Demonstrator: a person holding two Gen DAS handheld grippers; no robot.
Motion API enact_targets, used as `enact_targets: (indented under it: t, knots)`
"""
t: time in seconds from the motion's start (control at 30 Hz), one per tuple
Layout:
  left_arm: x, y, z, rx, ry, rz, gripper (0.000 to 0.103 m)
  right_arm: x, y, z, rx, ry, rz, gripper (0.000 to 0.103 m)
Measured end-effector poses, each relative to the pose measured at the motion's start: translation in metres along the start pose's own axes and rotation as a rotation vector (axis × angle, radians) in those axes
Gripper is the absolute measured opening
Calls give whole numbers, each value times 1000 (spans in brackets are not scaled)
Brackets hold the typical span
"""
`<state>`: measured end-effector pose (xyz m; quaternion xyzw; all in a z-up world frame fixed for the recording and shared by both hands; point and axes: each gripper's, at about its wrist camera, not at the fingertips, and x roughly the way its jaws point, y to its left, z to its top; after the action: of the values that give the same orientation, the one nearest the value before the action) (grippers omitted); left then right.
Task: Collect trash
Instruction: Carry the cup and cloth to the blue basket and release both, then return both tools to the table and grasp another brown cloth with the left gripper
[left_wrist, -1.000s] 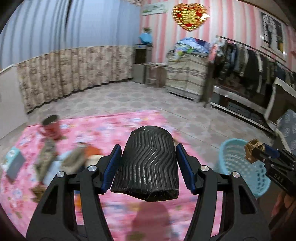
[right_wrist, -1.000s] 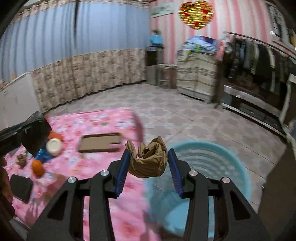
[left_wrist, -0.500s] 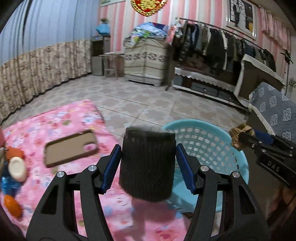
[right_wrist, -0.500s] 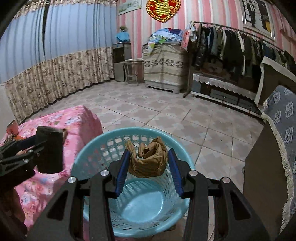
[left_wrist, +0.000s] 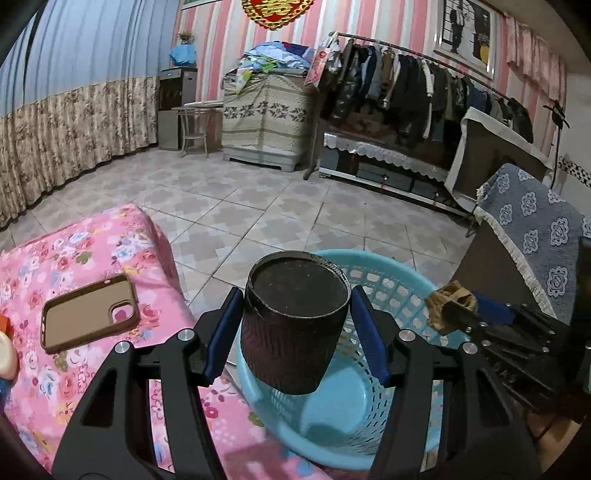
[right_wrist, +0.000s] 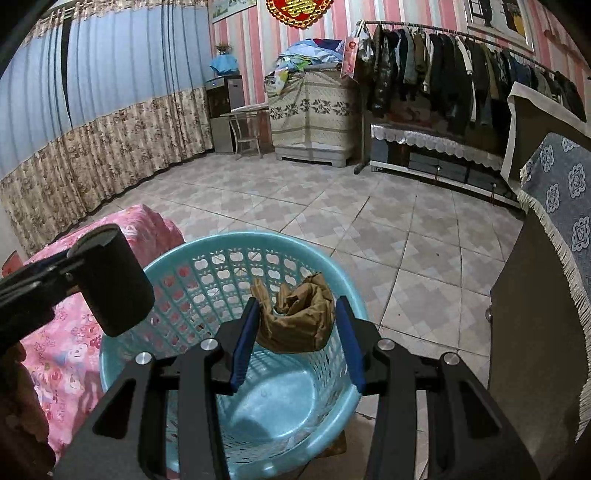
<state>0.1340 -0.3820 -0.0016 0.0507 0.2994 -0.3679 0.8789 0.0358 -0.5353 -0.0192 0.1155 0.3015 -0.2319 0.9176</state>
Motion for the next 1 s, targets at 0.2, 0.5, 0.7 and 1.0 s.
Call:
enact_targets:
  t: [0.2, 0.5, 0.7, 1.0]
  knots:
    - [13, -6, -6, 24, 37, 6, 59, 1, 0, -4, -11, 8, -10, 43]
    - [2, 13, -4, 9, 19, 56, 86, 1, 9, -4, -23, 13, -8, 43]
    - [-13, 29, -5, 8, -1, 117, 95, 3, 15, -7, -24, 15, -8, 48]
    - [-37, 50, -6, 13, -20, 183, 98, -2, 25, -10, -17, -14, -23, 82]
